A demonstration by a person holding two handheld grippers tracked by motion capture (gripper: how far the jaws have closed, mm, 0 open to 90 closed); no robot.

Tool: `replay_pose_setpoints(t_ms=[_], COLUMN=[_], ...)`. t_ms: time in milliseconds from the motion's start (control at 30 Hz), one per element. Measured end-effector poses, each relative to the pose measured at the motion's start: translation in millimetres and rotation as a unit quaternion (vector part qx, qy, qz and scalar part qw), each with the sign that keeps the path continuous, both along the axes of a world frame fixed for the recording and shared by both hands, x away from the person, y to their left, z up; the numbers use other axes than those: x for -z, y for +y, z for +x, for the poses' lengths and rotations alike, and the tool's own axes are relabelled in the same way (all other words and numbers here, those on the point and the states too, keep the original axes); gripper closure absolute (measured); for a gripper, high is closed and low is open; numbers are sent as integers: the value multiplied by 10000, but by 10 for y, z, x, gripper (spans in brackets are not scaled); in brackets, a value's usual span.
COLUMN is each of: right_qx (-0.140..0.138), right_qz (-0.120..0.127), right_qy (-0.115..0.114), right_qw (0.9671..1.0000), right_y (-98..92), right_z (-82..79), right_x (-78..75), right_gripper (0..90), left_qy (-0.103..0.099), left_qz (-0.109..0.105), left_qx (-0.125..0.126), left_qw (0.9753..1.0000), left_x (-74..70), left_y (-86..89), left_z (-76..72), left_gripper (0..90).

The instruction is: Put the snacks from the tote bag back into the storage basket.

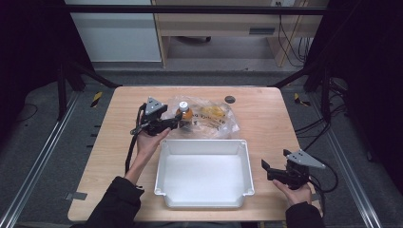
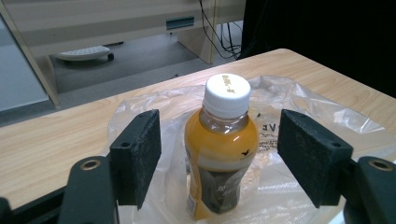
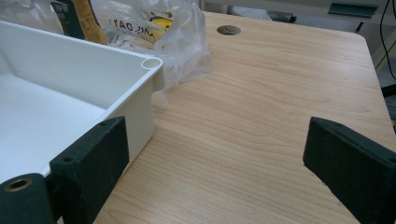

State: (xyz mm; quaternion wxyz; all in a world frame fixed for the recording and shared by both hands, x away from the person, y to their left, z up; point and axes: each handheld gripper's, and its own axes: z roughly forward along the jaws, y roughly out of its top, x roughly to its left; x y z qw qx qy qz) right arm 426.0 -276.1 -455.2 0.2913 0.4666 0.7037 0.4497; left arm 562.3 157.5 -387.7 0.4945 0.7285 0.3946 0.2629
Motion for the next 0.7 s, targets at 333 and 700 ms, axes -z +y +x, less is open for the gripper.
replay_pose_setpoints(t_ms=[333, 700], right_qx=[-6, -12], right_qz=[4, 21], right_qy=[12, 18], right_qw=[10000, 10000], right_y=[1, -2], right_z=[1, -1], right_x=[-1, -3], right_gripper=[74, 75], left_qy=[83, 36], left_qz=[27, 77], left_qx=[-8, -28], left_qw=[10000, 10000], left_x=[16, 17], left_y=[-79, -156], left_z=[120, 206], left_gripper=[316, 343])
